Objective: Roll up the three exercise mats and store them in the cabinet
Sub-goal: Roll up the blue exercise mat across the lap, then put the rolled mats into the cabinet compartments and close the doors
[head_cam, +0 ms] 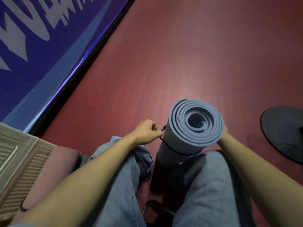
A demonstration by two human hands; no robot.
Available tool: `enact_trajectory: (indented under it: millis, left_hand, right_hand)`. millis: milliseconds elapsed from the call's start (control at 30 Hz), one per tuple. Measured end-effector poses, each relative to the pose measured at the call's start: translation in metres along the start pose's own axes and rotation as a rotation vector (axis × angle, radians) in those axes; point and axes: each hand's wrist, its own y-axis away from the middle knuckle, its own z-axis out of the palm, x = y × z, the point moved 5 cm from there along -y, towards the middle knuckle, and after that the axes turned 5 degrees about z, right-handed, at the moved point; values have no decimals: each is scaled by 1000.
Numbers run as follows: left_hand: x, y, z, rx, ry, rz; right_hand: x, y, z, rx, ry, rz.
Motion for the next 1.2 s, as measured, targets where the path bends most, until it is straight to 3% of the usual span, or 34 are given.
enact_trajectory:
  millis: [100,267,367,500,567,633,700,767,867,1000,1067,1133,1200]
  left_hand:
    - [-28,-32,2,-30,-325,-119]
    - [-55,-82,42,6,-548,-188]
    - [-78,-101,65,-5,-498,-245]
    - [-111,-94,80,-4,-326,-214]
    - [-111,-79,81,-61,-227,-157]
    - [-83,-65,81,-60,-103,-48]
    - [-44,-50,81,55,45,30]
    - [-10,-29,77,218,216,74]
    - [27,12,39,502,334,126]
    - [79,66,-41,646,228,172]
    - [107,101,-81,769,183,232]
    - [128,137,-114,920,206,261]
    - [143,167,-139,1020,267,291]
  right_hand:
    - [-2,-21,0,36,243,47]
    - [9,-71,30,-67,369,-10]
    - [24,-99,55,-218,255,-37]
    - [47,-82,71,-497,-275,192]
    - [54,-78,71,-560,-222,110]
    - [40,-64,66,-602,38,-106]
    - [19,-44,61,-599,280,-291]
    - [-5,-19,47,-529,327,-444]
    - [-36,30,14,-431,190,-566]
    - [-87,99,-25,-252,-8,-736]
    - [-109,125,-41,-179,-255,-810]
    - [-129,147,-51,-224,-499,-847]
    - [-149,169,-55,-243,-568,-908]
